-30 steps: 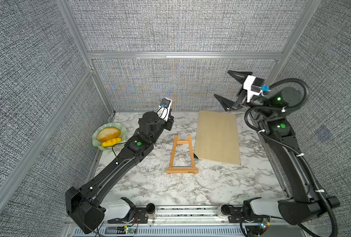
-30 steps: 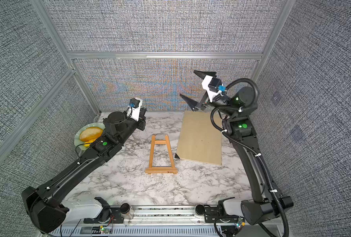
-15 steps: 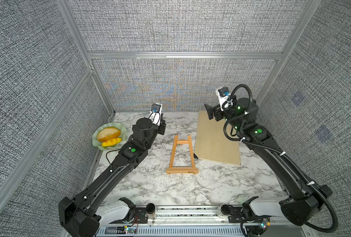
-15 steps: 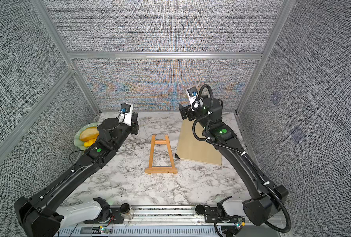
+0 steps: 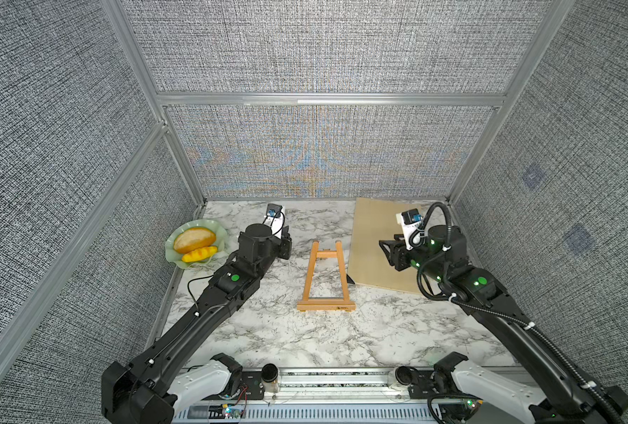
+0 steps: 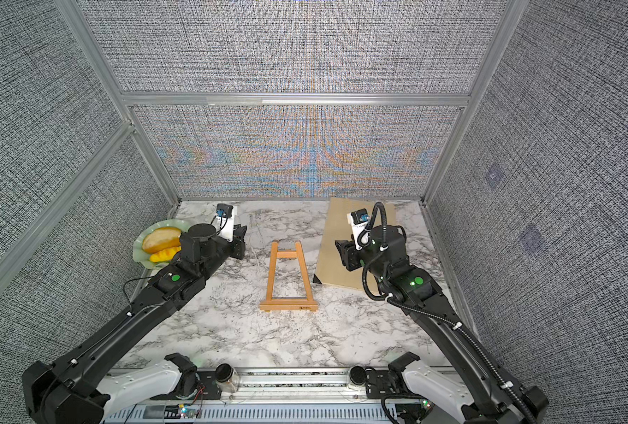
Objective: Disassemble the easel
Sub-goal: Pick up the easel at the center of the board.
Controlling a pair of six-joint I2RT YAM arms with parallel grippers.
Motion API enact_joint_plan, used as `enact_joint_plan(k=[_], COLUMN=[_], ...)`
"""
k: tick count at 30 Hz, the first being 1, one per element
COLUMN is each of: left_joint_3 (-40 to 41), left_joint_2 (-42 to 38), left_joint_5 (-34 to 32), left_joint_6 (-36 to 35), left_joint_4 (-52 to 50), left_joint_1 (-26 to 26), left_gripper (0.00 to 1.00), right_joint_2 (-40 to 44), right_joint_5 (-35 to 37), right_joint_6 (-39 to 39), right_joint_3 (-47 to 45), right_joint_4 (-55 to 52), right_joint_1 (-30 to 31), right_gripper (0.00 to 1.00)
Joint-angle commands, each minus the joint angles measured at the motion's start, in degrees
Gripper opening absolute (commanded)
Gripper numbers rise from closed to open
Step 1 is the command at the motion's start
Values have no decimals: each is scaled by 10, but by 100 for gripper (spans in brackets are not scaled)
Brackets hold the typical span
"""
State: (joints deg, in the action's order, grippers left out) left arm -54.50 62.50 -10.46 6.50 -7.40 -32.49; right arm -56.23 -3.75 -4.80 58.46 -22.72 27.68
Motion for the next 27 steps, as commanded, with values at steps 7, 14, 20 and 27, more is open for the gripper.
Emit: enact_joint_plan(k=[7, 14, 20, 27], left_joint_3=[50, 82, 83, 86], left_joint_2=[-18, -14, 1, -1], left_joint_5=[17, 14, 16, 17], left_joint_6=[48, 68, 67, 64], left_joint_4=[19, 48, 52, 54], left_joint_1=[4, 5, 6, 8], left_gripper=[23, 25, 25, 25], right_joint_2=[-38, -79, -100, -117], right_joint_5=[-256, -212, -139, -104], right_joint_6=[-124, -163, -143, -130], right_joint_3=[-123, -173, -160, -144], right_joint_4=[114, 238, 241, 243], right_joint_1=[1, 50, 86, 91], right_gripper=[20, 28, 29, 34])
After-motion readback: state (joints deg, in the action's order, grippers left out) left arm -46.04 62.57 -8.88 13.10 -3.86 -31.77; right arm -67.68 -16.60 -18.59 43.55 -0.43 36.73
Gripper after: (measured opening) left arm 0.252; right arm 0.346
